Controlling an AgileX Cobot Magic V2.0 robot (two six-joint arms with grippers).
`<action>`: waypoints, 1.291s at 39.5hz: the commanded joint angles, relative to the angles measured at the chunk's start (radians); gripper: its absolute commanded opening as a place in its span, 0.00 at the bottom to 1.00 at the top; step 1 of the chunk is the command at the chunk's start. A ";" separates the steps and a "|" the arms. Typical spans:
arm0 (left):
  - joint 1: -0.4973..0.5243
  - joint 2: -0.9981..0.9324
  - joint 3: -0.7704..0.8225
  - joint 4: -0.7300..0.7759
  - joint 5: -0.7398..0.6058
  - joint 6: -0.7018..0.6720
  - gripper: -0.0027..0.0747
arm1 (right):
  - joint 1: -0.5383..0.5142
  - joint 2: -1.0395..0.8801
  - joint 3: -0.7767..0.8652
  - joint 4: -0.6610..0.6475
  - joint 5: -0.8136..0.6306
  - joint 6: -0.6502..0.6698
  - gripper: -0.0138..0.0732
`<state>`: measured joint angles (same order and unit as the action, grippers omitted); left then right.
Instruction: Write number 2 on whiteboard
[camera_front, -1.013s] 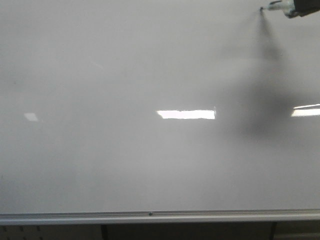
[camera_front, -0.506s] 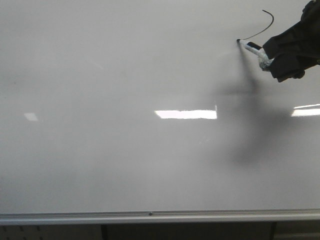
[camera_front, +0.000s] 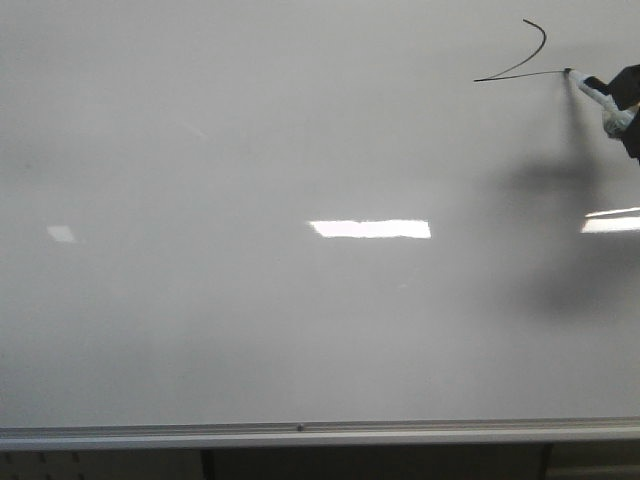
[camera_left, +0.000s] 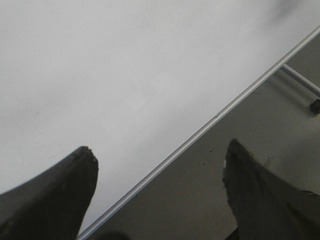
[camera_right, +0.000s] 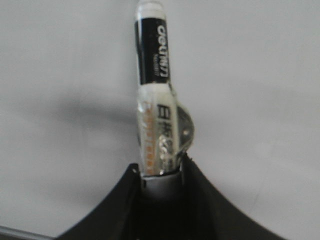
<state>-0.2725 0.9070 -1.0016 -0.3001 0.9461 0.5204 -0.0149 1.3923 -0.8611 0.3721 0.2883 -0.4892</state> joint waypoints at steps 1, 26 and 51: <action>0.004 -0.006 -0.026 -0.029 -0.060 -0.003 0.70 | 0.034 -0.093 -0.050 0.009 0.041 -0.009 0.22; -0.438 0.084 -0.057 -0.115 -0.039 0.220 0.70 | 0.491 -0.388 -0.050 0.158 0.775 -0.384 0.22; -0.709 0.443 -0.207 -0.131 -0.076 0.237 0.67 | 0.538 -0.388 -0.050 0.224 0.799 -0.417 0.22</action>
<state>-0.9739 1.3591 -1.1706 -0.3866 0.9215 0.7559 0.5234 1.0230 -0.8777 0.5470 1.1190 -0.8940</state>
